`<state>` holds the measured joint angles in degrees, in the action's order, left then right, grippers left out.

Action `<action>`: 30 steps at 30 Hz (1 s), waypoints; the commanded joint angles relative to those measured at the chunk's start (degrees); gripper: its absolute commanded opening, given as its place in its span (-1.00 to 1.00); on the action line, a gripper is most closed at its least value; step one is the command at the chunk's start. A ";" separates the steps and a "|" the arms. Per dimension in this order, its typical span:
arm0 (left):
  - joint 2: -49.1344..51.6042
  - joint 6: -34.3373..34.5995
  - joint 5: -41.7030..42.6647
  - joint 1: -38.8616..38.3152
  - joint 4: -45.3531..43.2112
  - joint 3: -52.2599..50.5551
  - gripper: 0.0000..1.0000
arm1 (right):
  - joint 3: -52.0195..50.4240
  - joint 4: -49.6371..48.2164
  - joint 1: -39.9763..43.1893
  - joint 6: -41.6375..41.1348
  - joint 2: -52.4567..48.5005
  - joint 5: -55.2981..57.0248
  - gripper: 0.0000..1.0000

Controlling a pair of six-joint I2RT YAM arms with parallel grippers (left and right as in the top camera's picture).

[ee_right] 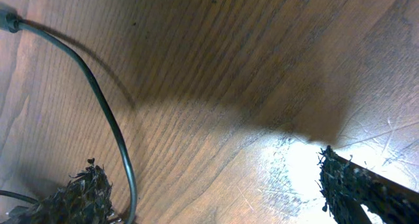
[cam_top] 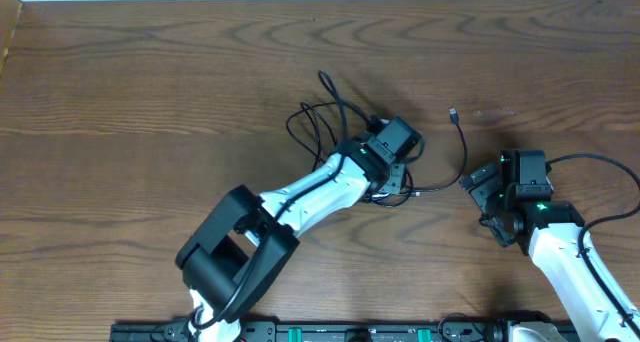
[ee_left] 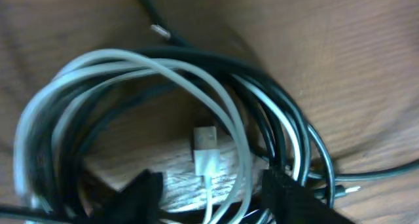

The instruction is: Untangle cables

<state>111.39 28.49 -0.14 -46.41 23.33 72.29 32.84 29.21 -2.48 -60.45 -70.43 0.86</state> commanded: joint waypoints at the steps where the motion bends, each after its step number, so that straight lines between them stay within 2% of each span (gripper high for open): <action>1: 1.36 -0.31 -0.55 -0.35 -0.13 0.68 -0.16 | 0.15 0.26 0.24 1.03 0.31 0.50 0.99; 8: 1.42 -0.35 -0.55 -0.28 -0.90 0.70 -0.85 | 0.15 0.39 0.24 1.03 0.31 0.48 0.99; 15: -2.14 -0.61 -0.57 -0.22 -1.18 0.81 -0.85 | 0.15 0.42 0.24 1.18 0.31 0.37 0.99; 24: -12.17 -3.23 -0.59 1.31 -1.40 0.83 -0.84 | 0.15 0.13 0.20 1.46 0.31 -3.21 0.99; 30: -17.20 -3.17 -0.55 4.42 -1.64 0.83 -0.84 | 0.15 -0.35 0.13 13.40 0.31 -15.10 0.99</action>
<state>95.96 26.50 -0.16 -43.62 21.96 72.29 32.84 29.15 -2.48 -54.26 -70.43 -6.87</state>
